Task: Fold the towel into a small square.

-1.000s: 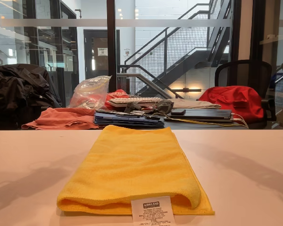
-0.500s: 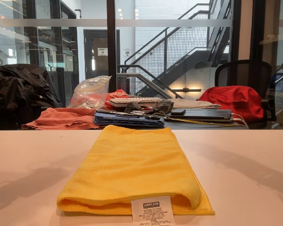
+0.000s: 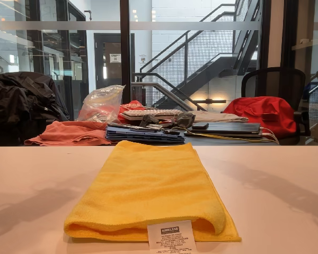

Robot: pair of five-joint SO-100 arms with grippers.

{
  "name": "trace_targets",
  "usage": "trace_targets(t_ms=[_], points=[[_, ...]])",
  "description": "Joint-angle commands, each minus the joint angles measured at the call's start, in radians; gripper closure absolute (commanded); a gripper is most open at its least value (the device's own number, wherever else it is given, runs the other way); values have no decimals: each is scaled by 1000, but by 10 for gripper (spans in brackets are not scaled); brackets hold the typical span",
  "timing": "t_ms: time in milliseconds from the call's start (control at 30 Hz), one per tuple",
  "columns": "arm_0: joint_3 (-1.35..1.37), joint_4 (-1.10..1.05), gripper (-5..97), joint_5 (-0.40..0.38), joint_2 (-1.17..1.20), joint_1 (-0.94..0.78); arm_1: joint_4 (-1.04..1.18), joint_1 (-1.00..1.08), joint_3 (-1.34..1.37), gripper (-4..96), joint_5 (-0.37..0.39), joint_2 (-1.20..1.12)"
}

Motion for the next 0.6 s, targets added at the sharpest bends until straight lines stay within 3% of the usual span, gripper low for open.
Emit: trace_targets(t_ms=[0, 567], points=[[-3, -2, 687, 0, 0, 6, -3, 2, 0, 475, 0, -2], [-3, -6, 687, 2, -12, 5, -3, 2, 0, 475, 0, -2]])
